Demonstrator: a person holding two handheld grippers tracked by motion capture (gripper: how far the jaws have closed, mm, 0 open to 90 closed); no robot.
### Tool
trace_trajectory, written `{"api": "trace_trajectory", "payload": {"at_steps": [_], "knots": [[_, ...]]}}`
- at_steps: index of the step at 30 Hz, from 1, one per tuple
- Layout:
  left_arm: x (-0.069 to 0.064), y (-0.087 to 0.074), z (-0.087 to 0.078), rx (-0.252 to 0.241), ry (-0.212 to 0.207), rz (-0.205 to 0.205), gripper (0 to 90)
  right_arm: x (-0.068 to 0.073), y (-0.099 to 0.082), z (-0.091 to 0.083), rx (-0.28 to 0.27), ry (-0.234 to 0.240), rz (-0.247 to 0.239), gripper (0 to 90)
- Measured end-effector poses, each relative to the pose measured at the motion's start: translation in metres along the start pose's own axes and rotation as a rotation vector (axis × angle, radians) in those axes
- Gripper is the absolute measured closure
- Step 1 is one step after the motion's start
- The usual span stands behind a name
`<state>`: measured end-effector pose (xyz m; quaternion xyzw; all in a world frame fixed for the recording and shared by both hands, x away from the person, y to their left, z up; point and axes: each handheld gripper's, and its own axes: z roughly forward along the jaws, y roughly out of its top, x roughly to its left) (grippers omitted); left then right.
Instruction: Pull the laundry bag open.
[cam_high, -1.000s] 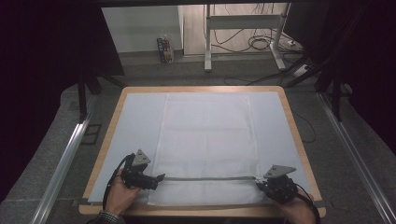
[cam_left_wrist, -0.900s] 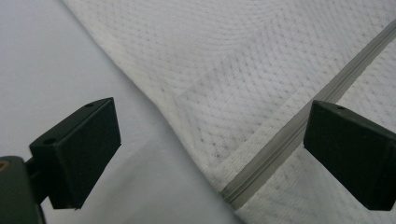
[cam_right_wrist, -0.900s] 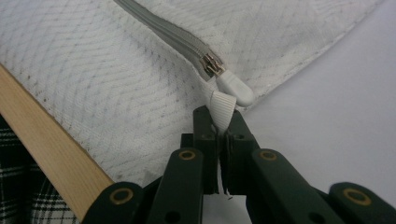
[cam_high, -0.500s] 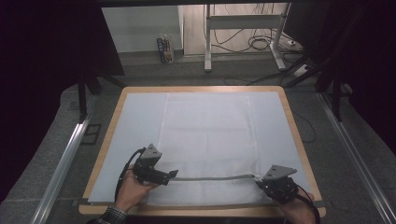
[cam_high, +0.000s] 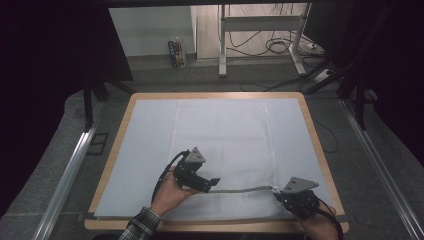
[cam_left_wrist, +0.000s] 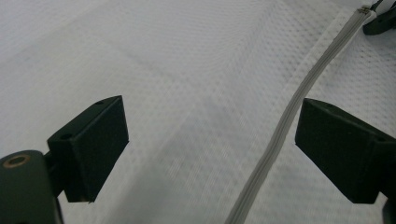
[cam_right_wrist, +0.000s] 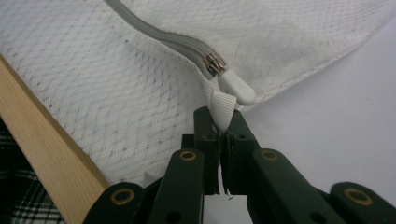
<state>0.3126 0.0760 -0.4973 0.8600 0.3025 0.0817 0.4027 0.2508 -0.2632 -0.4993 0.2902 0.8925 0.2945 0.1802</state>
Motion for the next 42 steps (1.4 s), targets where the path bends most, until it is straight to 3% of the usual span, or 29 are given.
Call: {"api": "trace_trajectory", "payload": {"at_steps": [5,10,14,21,23,25,31,35,40,42], "knots": [[-0.013,0.024,0.029,0.014,-0.039,0.054,9.0,0.001,0.0,-0.002,-0.016,-0.008,-0.004,85.2],[-0.023,0.041,0.045,0.01,-0.07,0.076,8.6,0.001,0.0,-0.002,-0.019,-0.01,-0.011,85.1],[-0.032,0.057,0.057,0.028,-0.09,0.132,8.1,0.002,0.0,-0.003,-0.023,-0.01,-0.016,85.1],[-0.052,0.081,0.084,0.017,-0.127,0.156,6.3,0.002,0.0,-0.003,-0.027,-0.012,-0.019,85.1],[-0.055,0.083,0.088,0.004,-0.134,0.134,6.3,0.002,0.0,-0.003,-0.027,-0.012,-0.019,85.1],[-0.057,0.086,0.093,0.021,-0.14,0.162,6.2,0.002,0.0,-0.003,-0.029,-0.014,-0.017,85.1],[-0.067,0.095,0.102,0.024,-0.162,0.194,5.6,0.001,0.0,-0.003,-0.033,-0.012,-0.019,84.9],[-0.072,0.098,0.108,0.025,-0.19,0.174,5.2,0.002,0.0,-0.003,-0.033,-0.011,-0.019,84.4],[-0.075,0.097,0.115,0.042,-0.183,0.183,5.3,0.002,0.0,-0.003,-0.038,-0.012,-0.018,84.4],[-0.076,0.097,0.117,0.05,-0.161,0.193,5.4,0.002,0.0,-0.004,-0.038,-0.012,-0.018,84.4]]}}
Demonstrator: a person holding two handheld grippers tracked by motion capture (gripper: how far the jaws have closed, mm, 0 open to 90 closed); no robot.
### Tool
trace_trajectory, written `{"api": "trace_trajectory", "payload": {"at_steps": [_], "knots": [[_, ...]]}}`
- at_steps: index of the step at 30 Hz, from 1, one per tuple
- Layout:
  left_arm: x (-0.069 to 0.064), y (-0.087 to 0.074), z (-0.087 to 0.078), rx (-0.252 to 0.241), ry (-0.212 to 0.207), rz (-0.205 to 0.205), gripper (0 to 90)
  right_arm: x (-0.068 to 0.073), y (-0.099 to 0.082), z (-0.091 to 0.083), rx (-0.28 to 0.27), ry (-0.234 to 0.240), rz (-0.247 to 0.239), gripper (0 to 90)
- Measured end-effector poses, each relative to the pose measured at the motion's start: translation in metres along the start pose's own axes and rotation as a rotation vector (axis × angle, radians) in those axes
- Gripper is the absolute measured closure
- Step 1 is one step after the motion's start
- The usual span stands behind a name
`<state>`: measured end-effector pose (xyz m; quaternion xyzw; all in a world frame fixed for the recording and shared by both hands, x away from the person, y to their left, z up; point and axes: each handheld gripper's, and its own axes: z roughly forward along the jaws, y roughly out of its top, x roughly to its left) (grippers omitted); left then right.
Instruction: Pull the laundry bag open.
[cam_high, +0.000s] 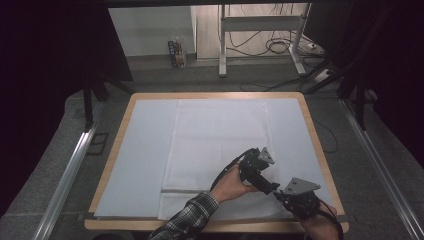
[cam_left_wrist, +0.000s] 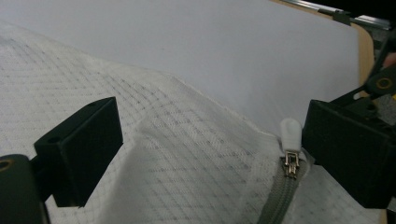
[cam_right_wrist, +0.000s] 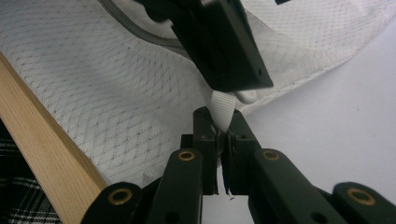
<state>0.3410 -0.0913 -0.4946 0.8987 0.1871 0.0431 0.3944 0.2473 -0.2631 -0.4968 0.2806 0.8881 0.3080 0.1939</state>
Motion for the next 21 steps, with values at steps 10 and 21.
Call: {"api": "trace_trajectory", "payload": {"at_steps": [10,21], "knots": [[0.011,-0.005,-0.011,0.031,0.097,0.008,7.7,0.0,0.0,0.0,0.004,-0.004,-0.001,84.7],[0.016,-0.018,-0.043,-0.018,-0.024,-0.025,24.3,0.002,0.0,0.0,0.013,-0.031,-0.036,84.6]]}}
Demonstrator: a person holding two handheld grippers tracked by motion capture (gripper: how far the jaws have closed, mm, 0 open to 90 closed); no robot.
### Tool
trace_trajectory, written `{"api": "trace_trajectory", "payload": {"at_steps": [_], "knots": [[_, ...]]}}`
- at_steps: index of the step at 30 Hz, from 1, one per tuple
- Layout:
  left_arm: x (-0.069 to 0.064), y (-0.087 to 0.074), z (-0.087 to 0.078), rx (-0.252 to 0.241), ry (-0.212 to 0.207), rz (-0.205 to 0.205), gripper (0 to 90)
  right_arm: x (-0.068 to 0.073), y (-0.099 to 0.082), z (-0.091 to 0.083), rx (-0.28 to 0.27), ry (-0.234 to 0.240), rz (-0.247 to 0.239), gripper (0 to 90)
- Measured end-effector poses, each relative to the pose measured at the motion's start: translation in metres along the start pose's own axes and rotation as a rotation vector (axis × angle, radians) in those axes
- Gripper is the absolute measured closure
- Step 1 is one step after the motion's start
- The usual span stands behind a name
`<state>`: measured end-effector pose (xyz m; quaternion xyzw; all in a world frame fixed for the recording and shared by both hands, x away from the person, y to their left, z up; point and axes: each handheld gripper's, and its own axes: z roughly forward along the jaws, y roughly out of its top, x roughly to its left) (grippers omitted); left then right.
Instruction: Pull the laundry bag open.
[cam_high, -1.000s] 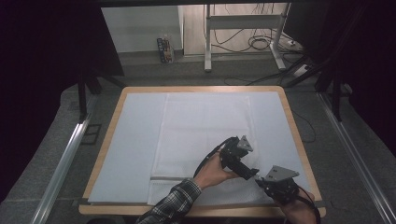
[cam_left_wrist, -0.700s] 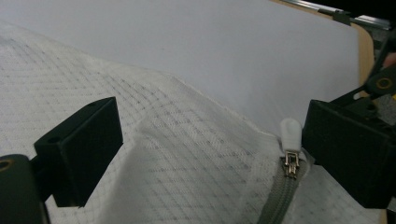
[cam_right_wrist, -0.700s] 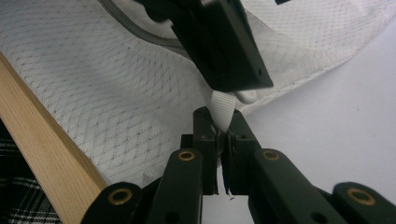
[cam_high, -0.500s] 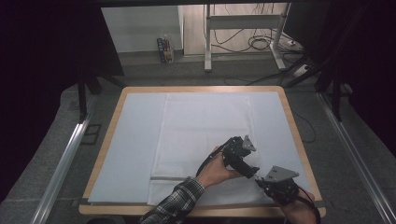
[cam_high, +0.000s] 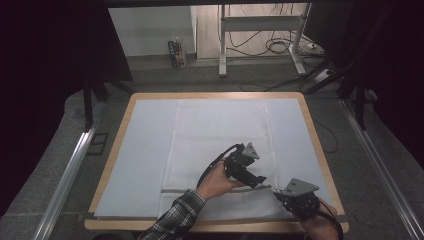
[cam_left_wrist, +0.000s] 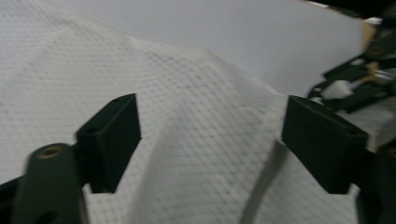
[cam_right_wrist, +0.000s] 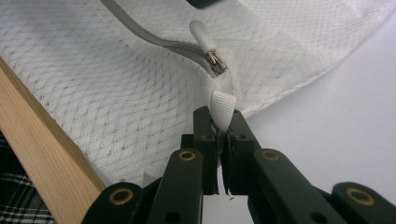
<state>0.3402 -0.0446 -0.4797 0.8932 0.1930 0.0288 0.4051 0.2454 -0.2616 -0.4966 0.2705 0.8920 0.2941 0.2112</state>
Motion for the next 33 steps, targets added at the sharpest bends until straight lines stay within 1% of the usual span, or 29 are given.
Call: {"api": "trace_trajectory", "payload": {"at_steps": [1,2,3,4,5,6,8,9,10,11,13,15,16,19,20,21,24,27,28,29,32,33], "knots": [[0.0,-0.001,-0.002,-0.004,-0.036,-0.001,29.0,0.0,0.0,0.0,-0.001,-0.002,-0.004,84.6],[0.0,-0.001,-0.003,-0.007,-0.064,-0.001,36.4,0.001,0.0,0.0,0.001,-0.008,-0.013,84.6],[0.0,-0.002,-0.004,-0.011,-0.087,-0.014,36.4,0.001,0.0,0.0,0.001,-0.008,-0.013,84.6],[0.001,-0.002,-0.004,-0.011,-0.11,-0.021,40.2,0.002,0.0,0.0,0.002,-0.011,-0.018,84.6],[0.001,-0.003,-0.003,-0.021,-0.136,-0.044,43.8,0.002,0.001,0.0,0.001,-0.013,-0.022,84.5],[0.003,-0.003,-0.001,-0.02,-0.164,-0.058,47.1,0.002,0.001,0.0,-0.001,-0.014,-0.026,84.5],[0.004,-0.003,0.001,-0.02,-0.191,-0.081,51.9,0.003,0.001,-0.001,-0.004,-0.018,-0.036,84.5],[0.006,-0.004,0.003,-0.012,-0.206,-0.078,56.8,0.003,0.001,-0.001,-0.006,-0.023,-0.041,84.5],[0.006,-0.004,0.005,-0.014,-0.225,-0.093,56.8,0.003,0.001,-0.001,-0.006,-0.023,-0.041,84.5],[0.007,-0.004,0.006,-0.012,-0.244,-0.099,58.9,0.004,0.001,-0.001,-0.008,-0.025,-0.043,84.5],[0.008,-0.004,0.009,-0.006,-0.266,-0.102,63.8,0.004,0.001,-0.001,-0.007,-0.027,-0.047,84.4],[0.008,-0.005,0.01,-0.001,-0.298,-0.111,69.2,0.004,0.001,-0.002,-0.006,-0.026,-0.048,84.4],[0.009,-0.005,0.01,0.005,-0.31,-0.103,69.2,0.004,0.001,-0.002,-0.006,-0.026,-0.048,84.4],[0.008,-0.005,0.011,0.016,-0.346,-0.112,72.4,0.004,0.001,-0.002,-0.008,-0.028,-0.052,84.2],[0.008,-0.005,0.011,0.018,-0.355,-0.116,73.0,0.004,0.001,-0.002,-0.007,-0.029,-0.053,84.2],[0.008,-0.005,0.011,0.028,-0.357,-0.107,73.8,0.004,0.001,-0.002,-0.006,-0.031,-0.055,84.1],[0.006,-0.005,0.012,0.04,-0.373,-0.111,75.1,0.004,0.001,-0.002,-0.005,-0.034,-0.059,84.0],[0.005,-0.006,0.013,0.051,-0.365,-0.112,77.1,0.005,0.001,-0.002,-0.007,-0.036,-0.063,83.9],[0.006,-0.006,0.013,0.062,-0.368,-0.108,77.7,0.005,0.001,-0.002,-0.008,-0.037,-0.064,84.0],[0.006,-0.007,0.014,0.058,-0.371,-0.113,78.0,0.005,0.001,-0.002,-0.008,-0.038,-0.065,83.9],[0.005,-0.007,0.017,0.078,-0.375,-0.107,78.1,0.005,0.001,-0.002,-0.008,-0.041,-0.066,83.9],[0.004,-0.008,0.017,0.082,-0.372,-0.111,78.1,0.005,0.001,-0.002,-0.008,-0.041,-0.067,83.9]]}}
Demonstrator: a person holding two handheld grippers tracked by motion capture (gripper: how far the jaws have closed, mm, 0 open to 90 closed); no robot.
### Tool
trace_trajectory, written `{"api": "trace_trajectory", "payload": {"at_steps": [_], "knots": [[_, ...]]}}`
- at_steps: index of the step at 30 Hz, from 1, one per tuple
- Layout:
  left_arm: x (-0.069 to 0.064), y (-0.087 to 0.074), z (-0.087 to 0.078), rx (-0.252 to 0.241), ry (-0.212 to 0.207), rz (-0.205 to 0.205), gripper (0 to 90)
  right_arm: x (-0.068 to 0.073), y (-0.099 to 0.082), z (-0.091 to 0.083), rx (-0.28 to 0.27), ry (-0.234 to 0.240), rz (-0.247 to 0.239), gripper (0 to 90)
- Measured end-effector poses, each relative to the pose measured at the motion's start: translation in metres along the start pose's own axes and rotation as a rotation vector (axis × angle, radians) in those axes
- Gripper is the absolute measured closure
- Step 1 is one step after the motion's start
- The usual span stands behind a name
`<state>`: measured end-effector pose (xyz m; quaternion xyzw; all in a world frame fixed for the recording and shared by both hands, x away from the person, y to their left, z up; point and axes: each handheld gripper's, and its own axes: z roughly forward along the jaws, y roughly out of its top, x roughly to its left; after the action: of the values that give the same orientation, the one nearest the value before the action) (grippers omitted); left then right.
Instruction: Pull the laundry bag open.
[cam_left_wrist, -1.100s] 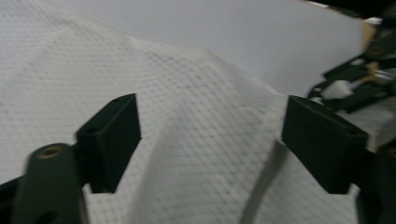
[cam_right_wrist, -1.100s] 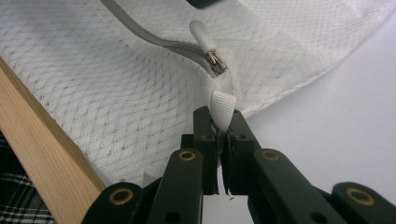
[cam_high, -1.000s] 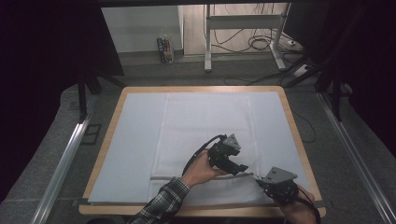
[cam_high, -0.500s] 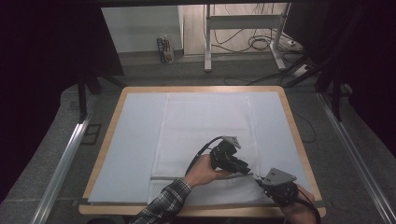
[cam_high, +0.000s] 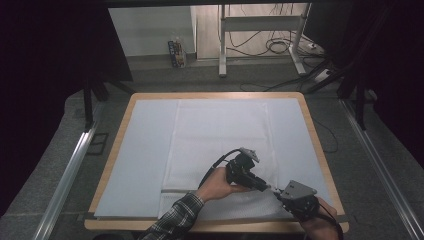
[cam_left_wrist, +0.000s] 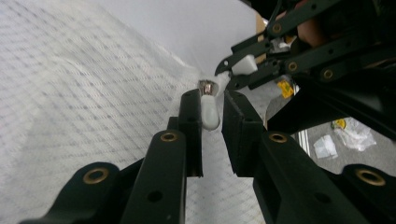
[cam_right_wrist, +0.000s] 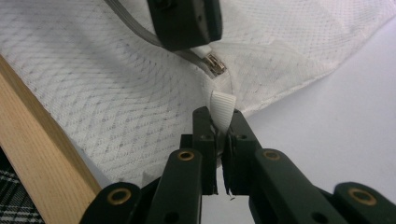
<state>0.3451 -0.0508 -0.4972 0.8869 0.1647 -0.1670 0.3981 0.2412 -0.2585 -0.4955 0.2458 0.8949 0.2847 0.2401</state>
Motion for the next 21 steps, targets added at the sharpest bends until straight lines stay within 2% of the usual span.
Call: {"api": "trace_trajectory", "payload": {"at_steps": [6,11,21], "knots": [[0.0003,-0.0003,0.0005,0.017,-0.003,0.002,80.5,0.0001,0.0001,-0.0002,-0.002,-0.002,-0.001,83.8],[-0.0018,-0.0013,0.002,0.017,-0.009,-0.015,80.8,0.0003,0.0003,0.0,0.0,-0.003,-0.002,83.8],[-0.0019,-0.0044,0.0036,0.042,-0.001,-0.007,80.6,0.0013,0.0009,-0.0005,-0.004,-0.005,-0.008,83.7]]}}
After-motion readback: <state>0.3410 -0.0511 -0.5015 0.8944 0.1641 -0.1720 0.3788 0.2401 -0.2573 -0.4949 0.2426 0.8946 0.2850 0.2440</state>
